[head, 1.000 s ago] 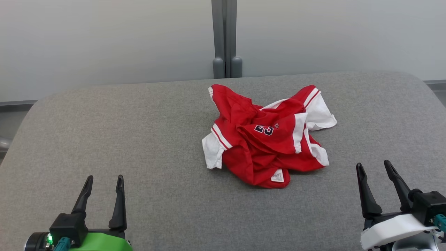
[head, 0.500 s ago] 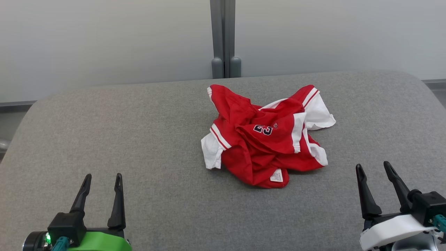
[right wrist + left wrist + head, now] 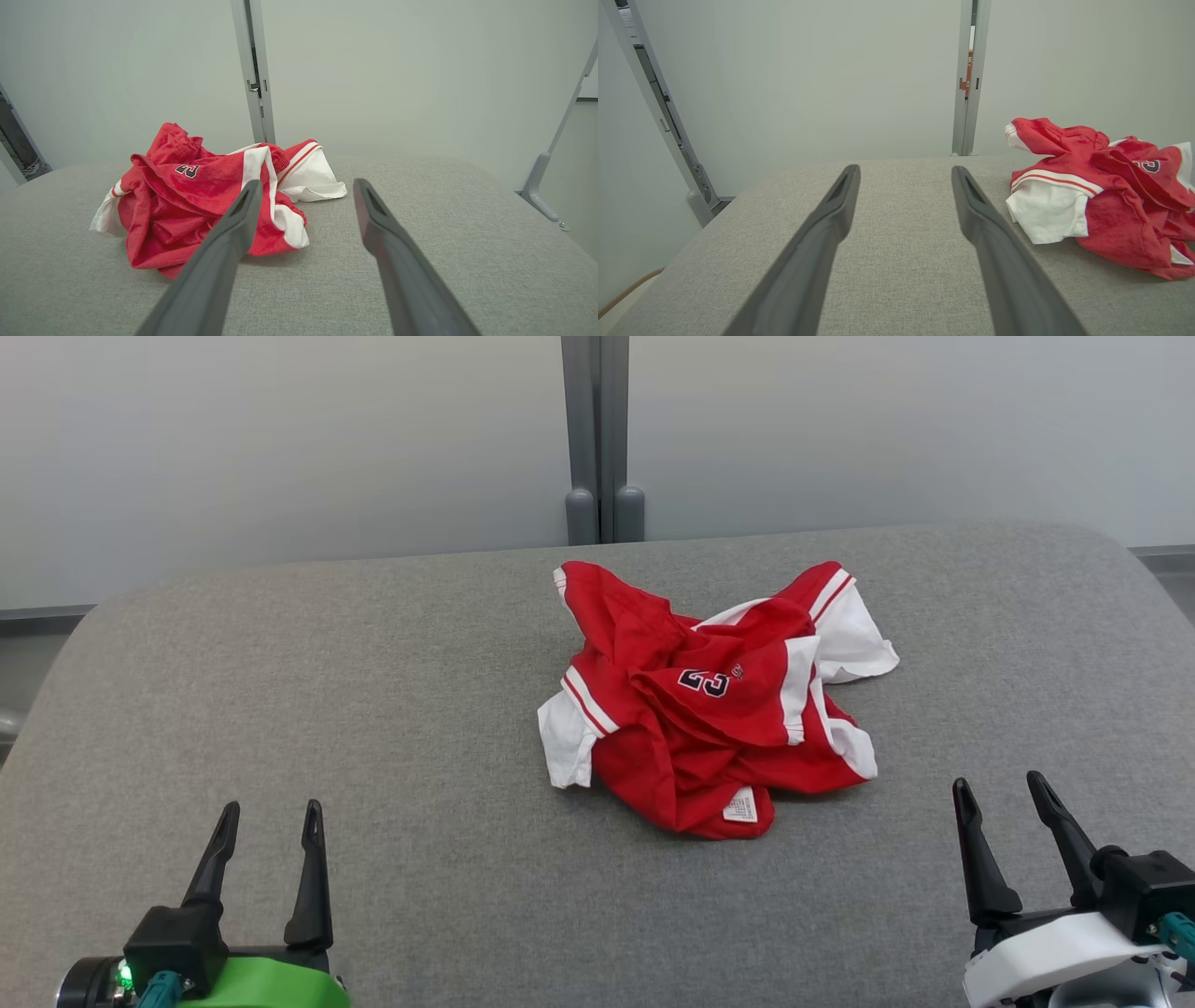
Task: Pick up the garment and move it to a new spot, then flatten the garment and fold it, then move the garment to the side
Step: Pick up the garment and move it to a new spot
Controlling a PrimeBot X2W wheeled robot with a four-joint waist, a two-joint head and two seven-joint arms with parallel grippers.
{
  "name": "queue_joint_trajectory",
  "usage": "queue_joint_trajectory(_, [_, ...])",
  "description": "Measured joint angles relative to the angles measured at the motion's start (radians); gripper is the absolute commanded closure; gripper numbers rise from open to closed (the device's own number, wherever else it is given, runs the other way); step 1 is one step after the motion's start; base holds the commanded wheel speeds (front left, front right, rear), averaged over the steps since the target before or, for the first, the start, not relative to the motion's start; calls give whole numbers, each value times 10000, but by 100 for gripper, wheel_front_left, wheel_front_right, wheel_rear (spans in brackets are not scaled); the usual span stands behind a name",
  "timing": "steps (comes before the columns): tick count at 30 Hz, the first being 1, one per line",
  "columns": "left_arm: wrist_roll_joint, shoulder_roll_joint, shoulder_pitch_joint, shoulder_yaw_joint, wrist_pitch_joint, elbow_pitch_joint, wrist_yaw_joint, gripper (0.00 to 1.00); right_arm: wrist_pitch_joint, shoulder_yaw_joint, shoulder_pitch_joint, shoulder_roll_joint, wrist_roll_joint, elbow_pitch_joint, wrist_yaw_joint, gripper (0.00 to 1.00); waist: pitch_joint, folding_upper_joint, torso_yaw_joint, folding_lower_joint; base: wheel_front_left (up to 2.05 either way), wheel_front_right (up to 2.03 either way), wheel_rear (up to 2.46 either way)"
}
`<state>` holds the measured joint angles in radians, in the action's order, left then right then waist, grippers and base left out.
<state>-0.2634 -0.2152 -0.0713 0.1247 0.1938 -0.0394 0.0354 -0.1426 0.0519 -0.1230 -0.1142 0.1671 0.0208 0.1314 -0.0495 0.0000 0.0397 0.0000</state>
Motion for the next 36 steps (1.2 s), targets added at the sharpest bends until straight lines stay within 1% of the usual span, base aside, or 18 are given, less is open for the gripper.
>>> queue_joint_trajectory(12, [-77,-10,46,96,-6,-75,75,0,0,-63,5,-19,33,-42,0,0,84,0,-71,0,0,0,0])
queue_joint_trajectory(16, [-75,-58,546,251,-88,-242,-40,0,0,-107,58,-90,65,-69,0,0,166,0,-223,0,0,0,0])
queue_joint_trajectory(22, [15,-155,2117,545,-397,-752,-391,0,17,-215,216,-226,123,-65,0,0,393,0,-569,0,0,0,0])
queue_joint_trajectory(28, [171,-69,4517,905,-665,-1678,-742,0,-75,-196,705,-556,378,-92,0,0,1038,0,-1046,0,0,0,0])
queue_joint_trajectory(36, [282,384,7297,1492,-972,-3873,-1156,0,-489,-201,1347,-773,779,-583,0,0,2107,0,-1850,0,0,0,0])
